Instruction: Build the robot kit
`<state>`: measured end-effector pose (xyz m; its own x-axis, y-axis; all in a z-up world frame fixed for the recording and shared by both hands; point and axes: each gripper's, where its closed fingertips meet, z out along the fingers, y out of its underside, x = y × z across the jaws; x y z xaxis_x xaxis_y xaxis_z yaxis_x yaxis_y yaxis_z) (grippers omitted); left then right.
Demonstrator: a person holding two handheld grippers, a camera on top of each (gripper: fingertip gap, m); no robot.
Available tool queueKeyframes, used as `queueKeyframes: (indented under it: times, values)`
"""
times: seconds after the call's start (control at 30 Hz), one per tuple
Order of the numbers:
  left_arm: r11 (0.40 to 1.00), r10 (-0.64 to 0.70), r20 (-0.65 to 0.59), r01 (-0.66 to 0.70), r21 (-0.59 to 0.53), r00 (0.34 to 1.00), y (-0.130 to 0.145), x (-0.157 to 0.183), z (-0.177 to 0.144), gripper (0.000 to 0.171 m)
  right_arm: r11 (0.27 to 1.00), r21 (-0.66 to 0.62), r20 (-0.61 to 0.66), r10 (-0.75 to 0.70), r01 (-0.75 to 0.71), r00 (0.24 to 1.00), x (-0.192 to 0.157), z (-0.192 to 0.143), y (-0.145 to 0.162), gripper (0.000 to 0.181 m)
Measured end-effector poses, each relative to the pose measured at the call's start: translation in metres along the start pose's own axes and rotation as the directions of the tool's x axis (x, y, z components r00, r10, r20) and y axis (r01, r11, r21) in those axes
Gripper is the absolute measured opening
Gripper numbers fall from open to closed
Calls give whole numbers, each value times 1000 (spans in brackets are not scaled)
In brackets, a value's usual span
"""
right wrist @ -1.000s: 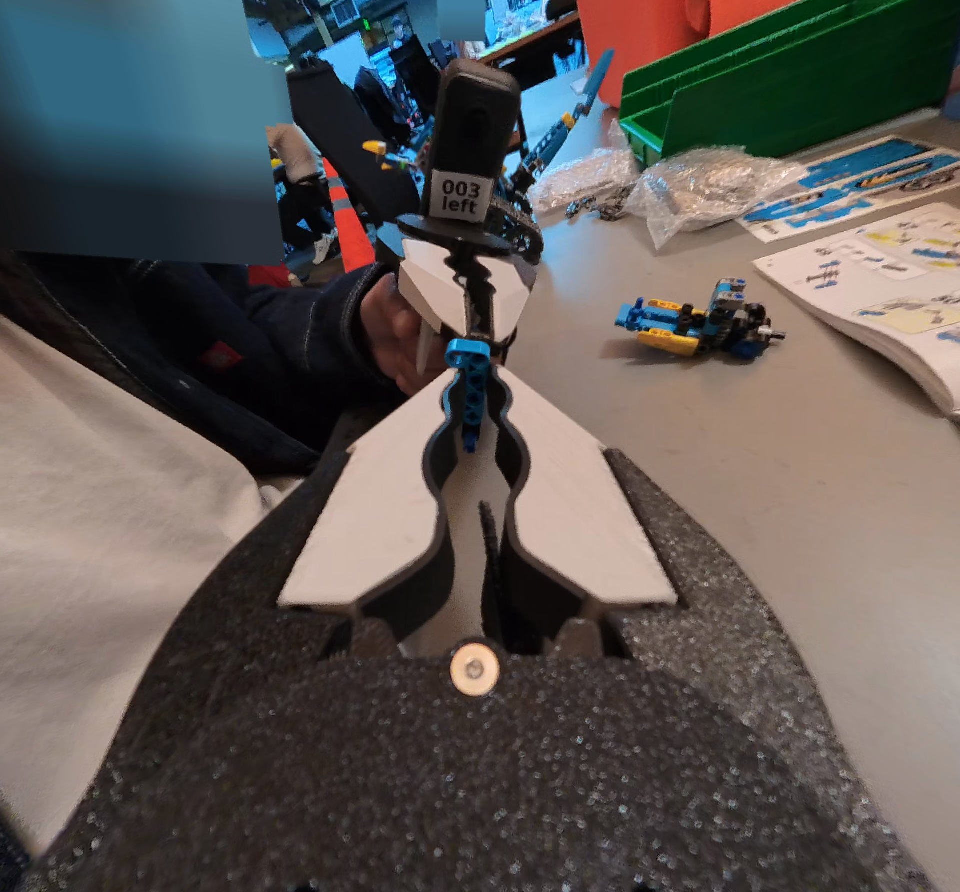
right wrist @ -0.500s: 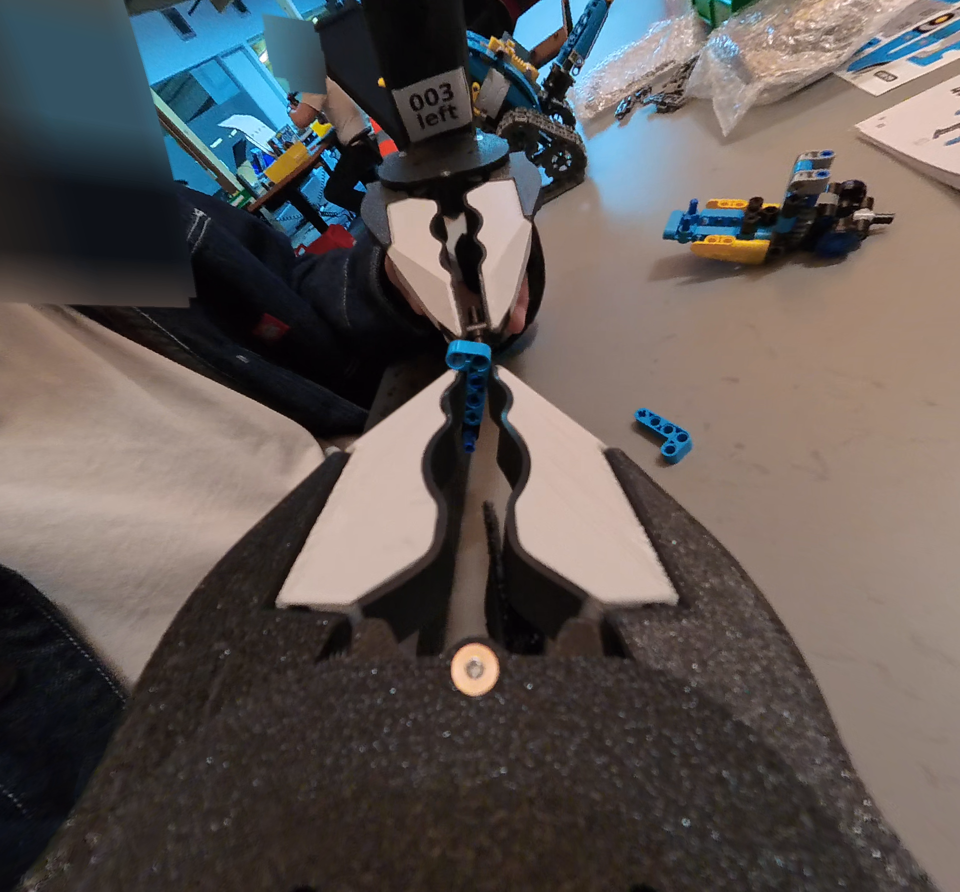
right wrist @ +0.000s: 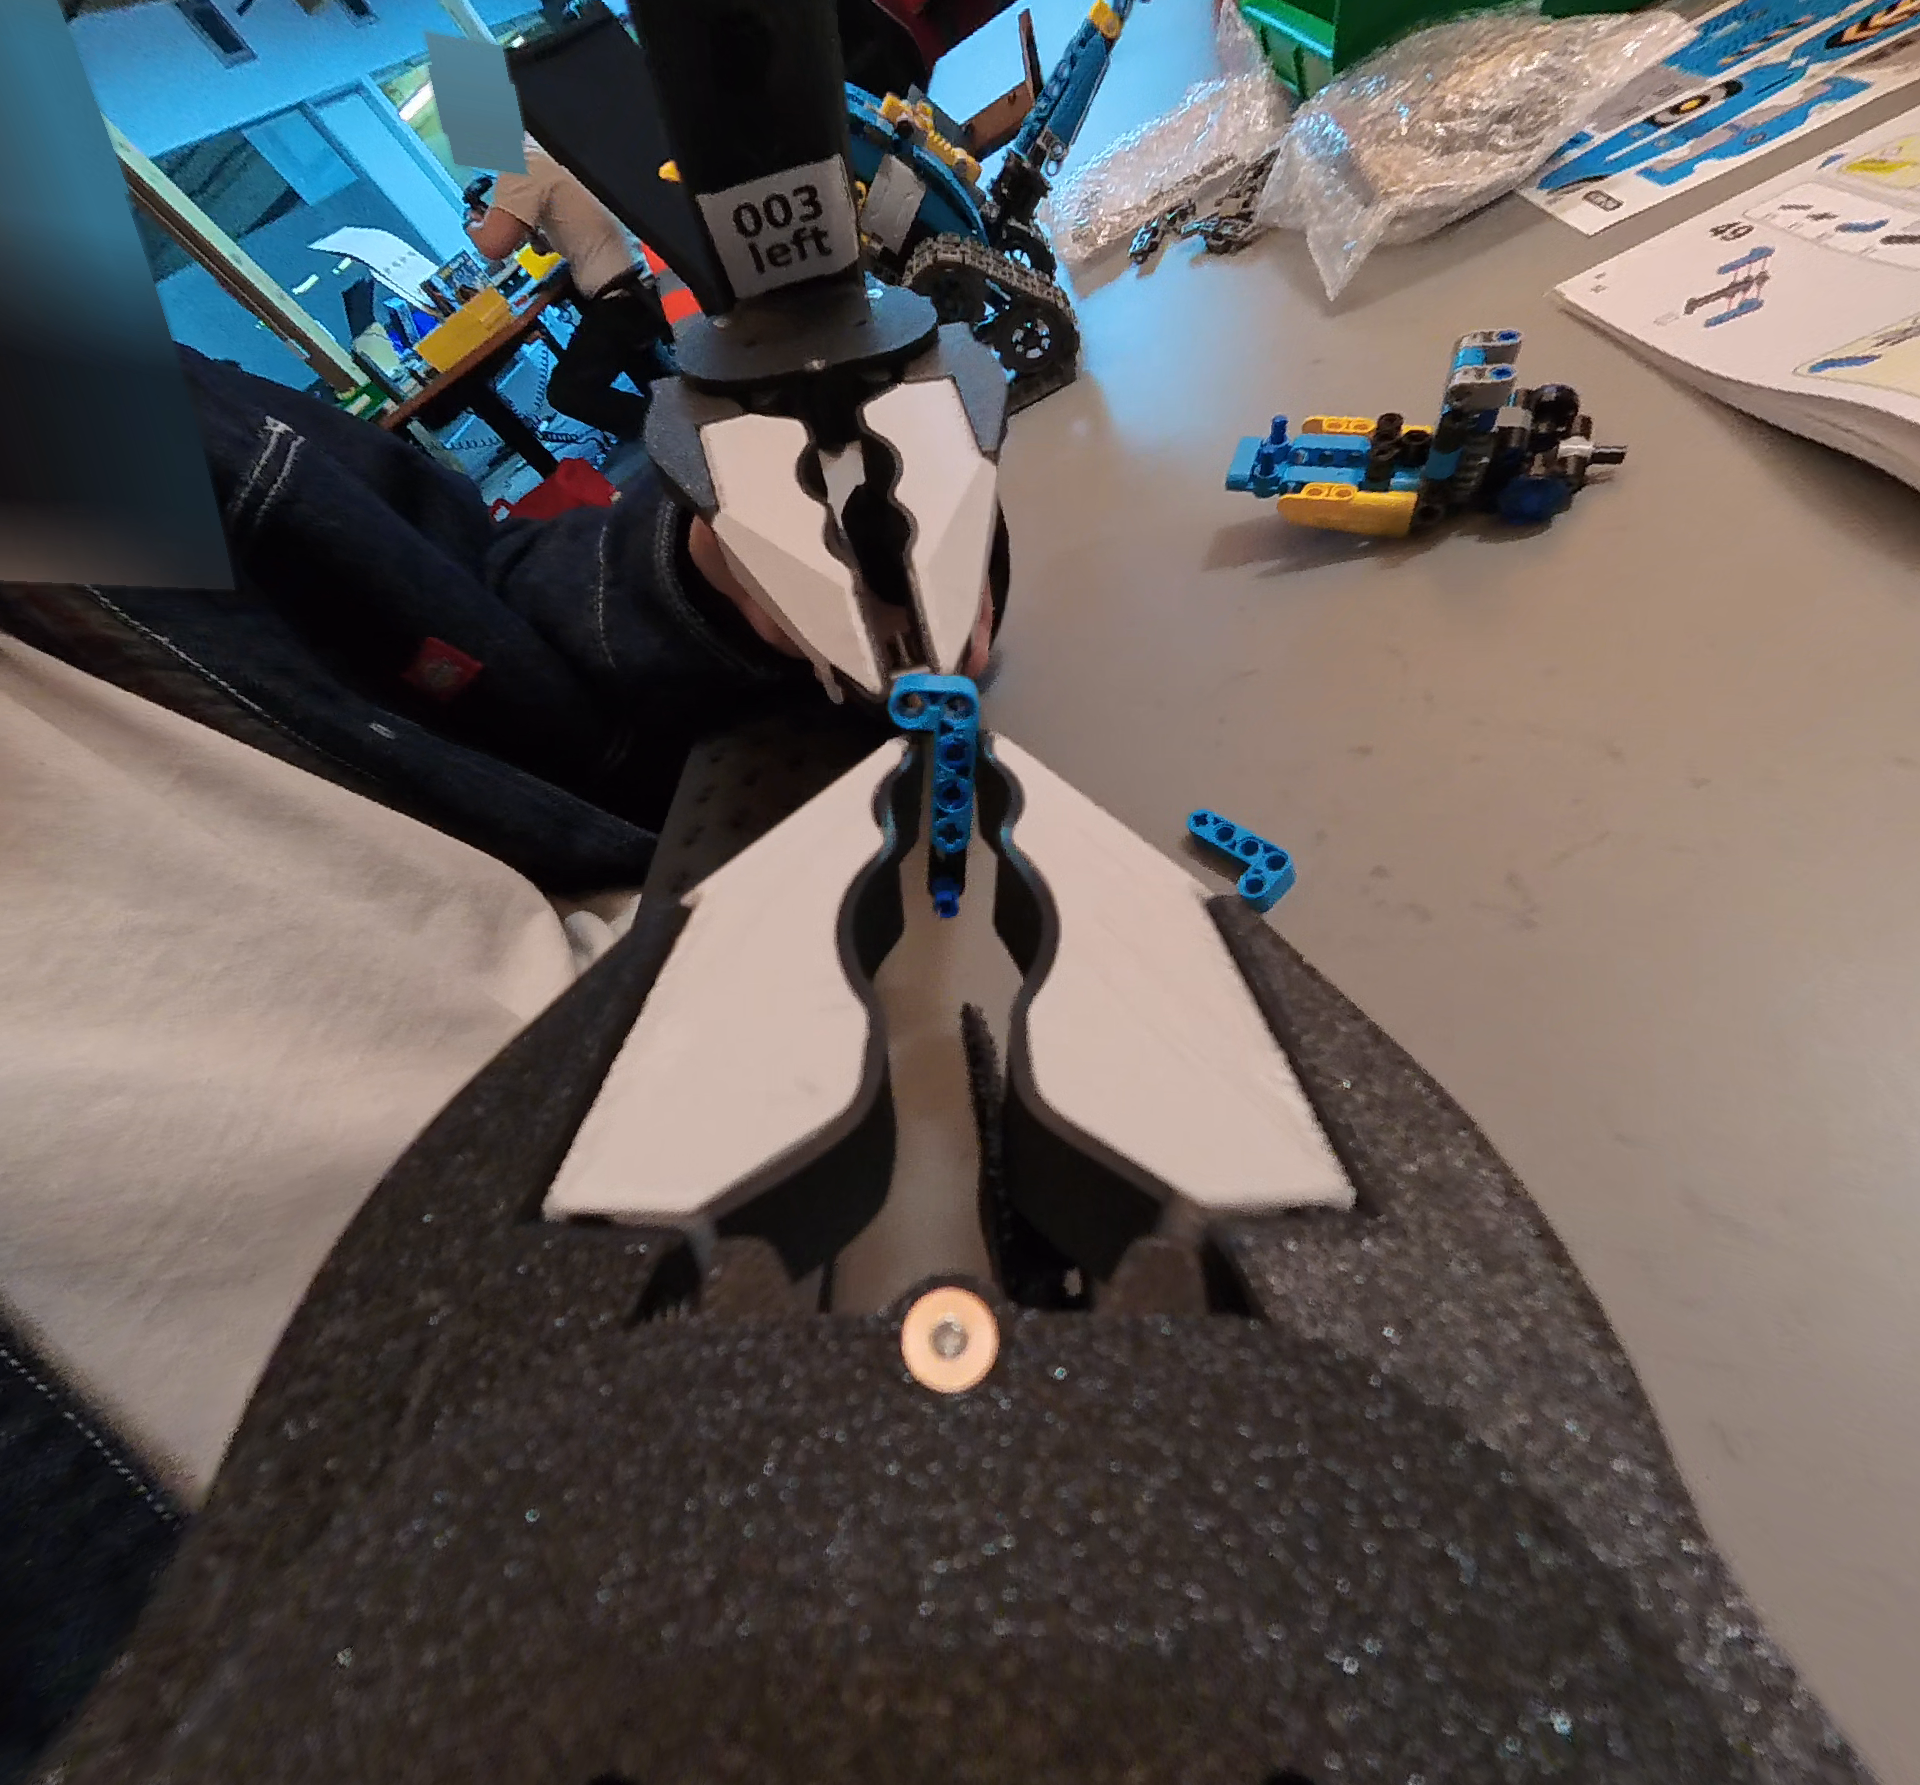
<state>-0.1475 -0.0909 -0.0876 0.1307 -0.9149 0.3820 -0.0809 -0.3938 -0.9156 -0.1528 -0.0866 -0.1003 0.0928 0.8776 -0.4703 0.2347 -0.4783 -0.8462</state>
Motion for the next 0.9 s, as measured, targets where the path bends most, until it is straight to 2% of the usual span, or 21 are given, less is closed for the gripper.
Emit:
queueKeyframes:
  times: [0.17, 0.2, 0.27, 0.33, 0.4, 0.5, 0.57, 0.77, 0.9]
  values:
    - [1000, -10, 30, 10, 9, 1000, -1, -6, -2, 7, 998, -29, -75, -53, 51, 996, 11, -3, 3, 7]
    - [1000, -17, 42, 16, 16, 999, -2, -9, -3, 7, 996, -65, -109, -63, 56, 992, 16, -6, 8, 7]
    - [999, -30, 64, 29, 14, 998, -1, -14, -5, 7, 970, -235, -200, -107, 58, 974, 29, -15, 27, 7]
    - [1000, -28, 69, 27, 6, 997, 0, -15, -4, 7, 879, -466, -279, -253, 99, 926, 34, -32, 46, 7]
    - [1000, -12, 72, 12, -5, 997, 2, -14, -3, 7, 734, -679, -318, -329, 29, 889, 35, -56, 66, 7]
    - [1000, 10, 74, -9, -22, 997, 4, -12, -1, 7, 549, -834, -328, -402, -61, 855, 38, -80, 86, 7]
    - [1000, 13, 73, -11, -22, 997, 4, -11, -1, 7, 476, -877, -303, -430, -72, 851, 40, -86, 97, 7]
    - [1000, 6, 75, -5, -15, 997, 3, -12, -2, 7, 490, -869, -310, -435, -67, 845, 38, -88, 99, 9]
    - [1000, 10, 72, -9, -16, 997, 4, -11, -2, 7, 514, -856, -314, -436, -54, 843, 36, -86, 97, 16]
